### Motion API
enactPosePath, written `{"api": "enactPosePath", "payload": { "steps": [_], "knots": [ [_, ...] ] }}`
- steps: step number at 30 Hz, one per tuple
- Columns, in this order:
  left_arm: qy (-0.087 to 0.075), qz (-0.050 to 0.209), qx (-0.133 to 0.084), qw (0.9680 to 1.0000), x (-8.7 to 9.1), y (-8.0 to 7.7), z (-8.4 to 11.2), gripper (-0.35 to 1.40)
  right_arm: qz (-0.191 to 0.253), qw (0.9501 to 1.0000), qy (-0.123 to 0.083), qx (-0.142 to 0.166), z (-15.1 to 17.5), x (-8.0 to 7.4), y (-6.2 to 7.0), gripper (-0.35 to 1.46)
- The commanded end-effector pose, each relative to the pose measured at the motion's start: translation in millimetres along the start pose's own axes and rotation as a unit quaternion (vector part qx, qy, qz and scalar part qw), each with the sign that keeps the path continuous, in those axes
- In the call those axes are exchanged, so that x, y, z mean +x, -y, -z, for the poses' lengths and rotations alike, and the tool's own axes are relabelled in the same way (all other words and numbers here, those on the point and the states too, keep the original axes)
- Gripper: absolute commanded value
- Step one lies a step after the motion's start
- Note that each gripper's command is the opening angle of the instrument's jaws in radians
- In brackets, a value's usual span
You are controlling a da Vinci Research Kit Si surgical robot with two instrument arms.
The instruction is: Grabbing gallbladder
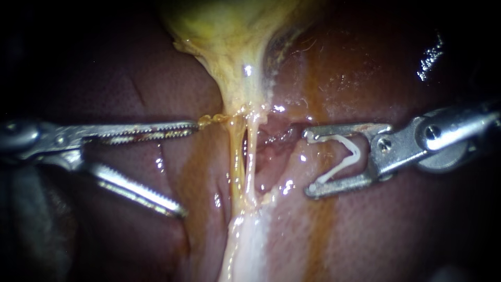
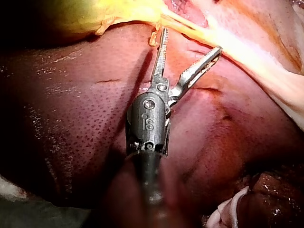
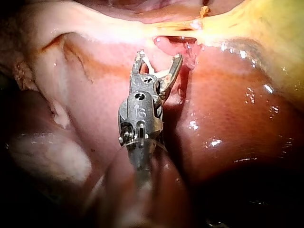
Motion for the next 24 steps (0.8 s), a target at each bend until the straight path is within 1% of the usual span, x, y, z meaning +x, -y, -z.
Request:
{"api": "enactPosePath", "payload": {
  "steps": [1,5,8,13,16,19,24],
  "knots": [
    [0.000,0.000,0.000,1.0000,0.0,0.2,0.0,0.81,0.000,1.0000,0.000,0.000,0.0,0.0,0.0,0.50],
    [0.000,0.000,-0.005,1.0000,0.0,1.5,0.1,0.81,0.000,1.0000,0.000,0.000,0.0,0.0,0.0,0.50],
    [0.000,0.001,0.002,1.0000,0.0,3.0,0.0,0.79,0.000,1.0000,0.000,0.000,0.0,0.0,0.0,0.50],
    [0.000,0.001,0.006,1.0000,-0.3,5.7,-0.7,0.74,0.000,1.0000,0.000,0.000,0.0,0.0,0.0,0.50],
    [0.000,0.001,0.006,1.0000,-0.5,6.9,-1.3,0.68,0.000,1.0000,0.000,0.000,0.0,0.0,0.0,0.50],
    [0.000,0.001,0.007,1.0000,-0.6,7.8,-2.2,0.61,0.000,1.0000,0.000,0.000,0.0,0.0,0.0,0.50],
    [0.000,0.006,0.009,0.9999,-0.8,8.8,-3.4,0.47,0.000,1.0000,0.000,0.000,0.0,0.1,0.0,0.50]
  ]
}}
